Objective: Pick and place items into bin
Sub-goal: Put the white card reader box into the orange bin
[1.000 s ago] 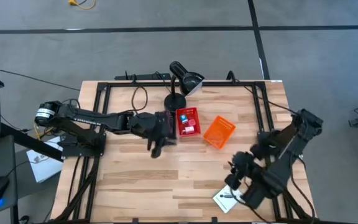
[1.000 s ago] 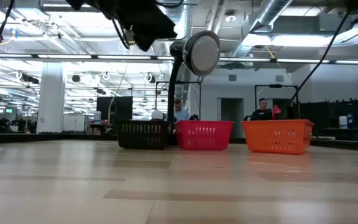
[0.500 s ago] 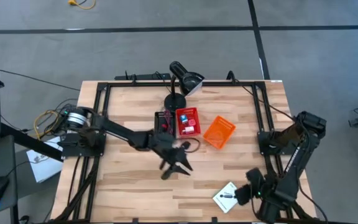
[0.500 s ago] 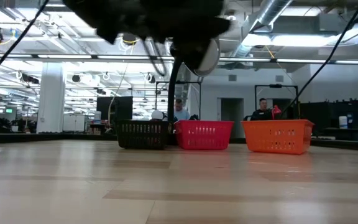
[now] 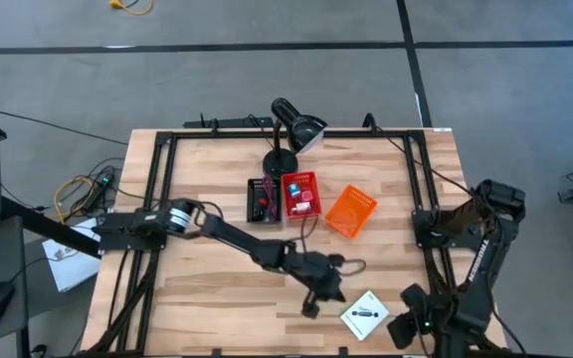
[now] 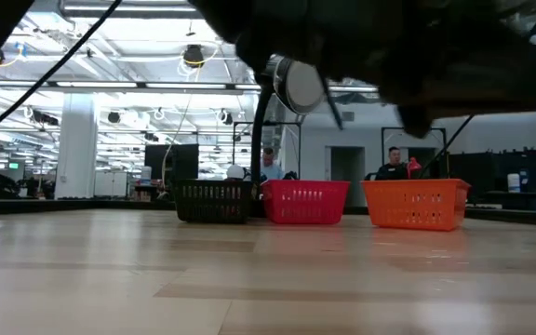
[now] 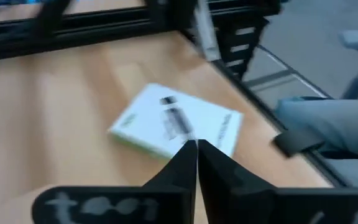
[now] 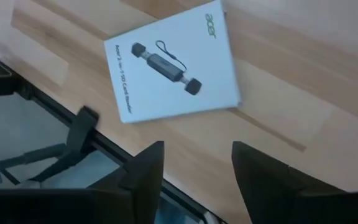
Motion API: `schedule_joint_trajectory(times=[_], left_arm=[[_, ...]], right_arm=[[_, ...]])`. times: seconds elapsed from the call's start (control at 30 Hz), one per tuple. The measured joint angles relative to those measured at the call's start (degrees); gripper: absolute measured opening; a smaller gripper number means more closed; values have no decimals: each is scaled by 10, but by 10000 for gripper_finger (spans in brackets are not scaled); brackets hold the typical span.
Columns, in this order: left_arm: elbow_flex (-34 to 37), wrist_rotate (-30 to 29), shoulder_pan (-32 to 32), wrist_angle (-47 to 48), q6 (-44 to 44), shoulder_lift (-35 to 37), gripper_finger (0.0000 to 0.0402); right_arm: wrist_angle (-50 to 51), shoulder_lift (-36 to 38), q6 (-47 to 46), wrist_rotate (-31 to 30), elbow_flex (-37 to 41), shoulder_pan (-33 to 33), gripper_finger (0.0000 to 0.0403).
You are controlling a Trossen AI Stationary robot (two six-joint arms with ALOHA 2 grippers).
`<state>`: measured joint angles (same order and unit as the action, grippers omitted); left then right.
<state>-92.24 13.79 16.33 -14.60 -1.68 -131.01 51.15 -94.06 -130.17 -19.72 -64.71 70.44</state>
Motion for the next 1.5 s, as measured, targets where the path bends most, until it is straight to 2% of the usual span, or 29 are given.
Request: schedule_joint_trajectory(times=[0.17,0.3,0.57,0.87,1.07,1.13,1.33,1.5], left_arm=[[-88,29,27,75,-72,-47,0],[-133,5,40,143,-98,-80,0],[-149,-52,34,135,-57,-89,0],[-149,-41,41,141,-61,-89,0],[-149,-41,38,148,-61,-89,0],[-149,-41,38,155,-61,-89,0],[-149,-41,38,159,-60,-89,0],[-149,-41,36,177,-66,-89,0]], right_arm=[[3,-26,-13,-37,1,19,197],[-17,-71,-14,-45,1,23,206],[-54,-127,-18,-47,1,23,212],[-76,-131,-12,-52,1,6,212],[-199,-131,110,-54,0,-43,210],[-193,-131,130,-50,0,-63,207],[-181,-130,216,15,-1,-115,196],[-169,-130,240,-2,-5,-126,186]])
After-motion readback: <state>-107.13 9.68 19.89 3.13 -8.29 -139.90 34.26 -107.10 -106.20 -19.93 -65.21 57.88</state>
